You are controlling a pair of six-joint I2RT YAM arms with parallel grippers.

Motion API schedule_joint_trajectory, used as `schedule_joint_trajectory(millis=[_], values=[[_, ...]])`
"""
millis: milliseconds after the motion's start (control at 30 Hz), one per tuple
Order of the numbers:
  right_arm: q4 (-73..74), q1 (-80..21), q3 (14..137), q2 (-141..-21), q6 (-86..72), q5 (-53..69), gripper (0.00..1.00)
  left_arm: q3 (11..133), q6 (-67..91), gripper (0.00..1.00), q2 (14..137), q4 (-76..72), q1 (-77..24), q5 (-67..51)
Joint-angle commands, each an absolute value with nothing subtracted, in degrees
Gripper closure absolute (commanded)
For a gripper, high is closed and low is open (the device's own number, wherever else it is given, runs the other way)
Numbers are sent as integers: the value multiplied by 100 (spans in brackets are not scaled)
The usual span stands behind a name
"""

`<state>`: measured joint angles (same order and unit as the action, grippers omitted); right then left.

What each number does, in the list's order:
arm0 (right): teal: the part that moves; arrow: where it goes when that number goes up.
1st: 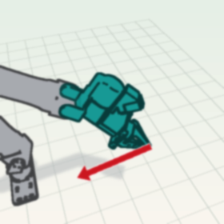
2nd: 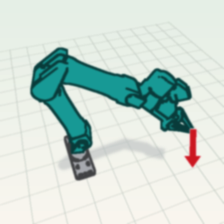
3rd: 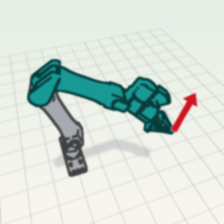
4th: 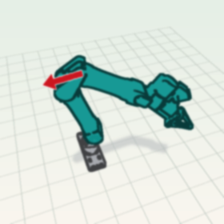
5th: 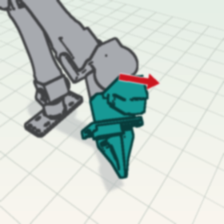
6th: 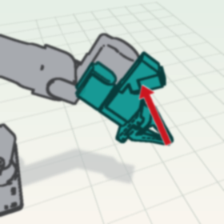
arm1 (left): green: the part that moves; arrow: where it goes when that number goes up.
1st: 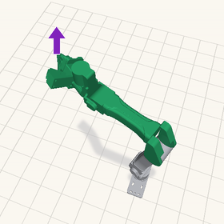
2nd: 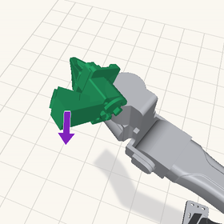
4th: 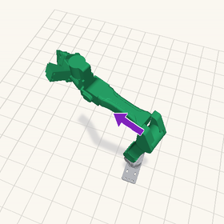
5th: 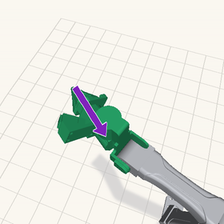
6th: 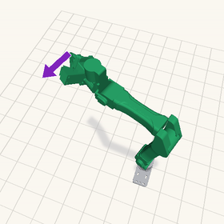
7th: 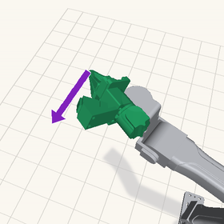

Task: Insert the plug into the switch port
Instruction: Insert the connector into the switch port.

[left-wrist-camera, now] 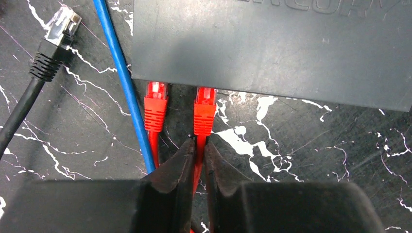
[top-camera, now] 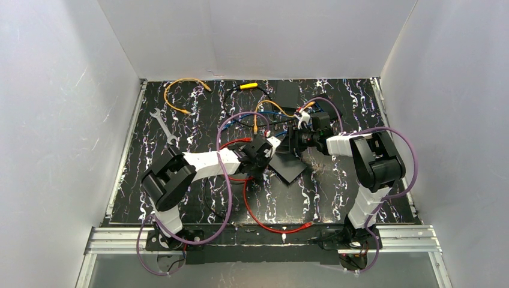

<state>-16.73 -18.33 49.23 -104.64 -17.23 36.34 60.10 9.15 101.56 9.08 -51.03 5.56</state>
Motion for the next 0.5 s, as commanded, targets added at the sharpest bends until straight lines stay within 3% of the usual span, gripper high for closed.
schedule_joint_trajectory(millis=[0, 100, 467], values=[[-939, -1881, 4674, -10879, -1696, 3761, 34, 6022, 903, 93, 10216, 836, -5008, 413], [-940, -1881, 4680, -10945, -1696, 3868, 35, 6028, 813, 100, 10230, 743, -4985, 316], [-1044, -2108, 4577, -11058, -1862, 4721, 41, 6701, 311, 100, 10206, 395, -4983, 233]])
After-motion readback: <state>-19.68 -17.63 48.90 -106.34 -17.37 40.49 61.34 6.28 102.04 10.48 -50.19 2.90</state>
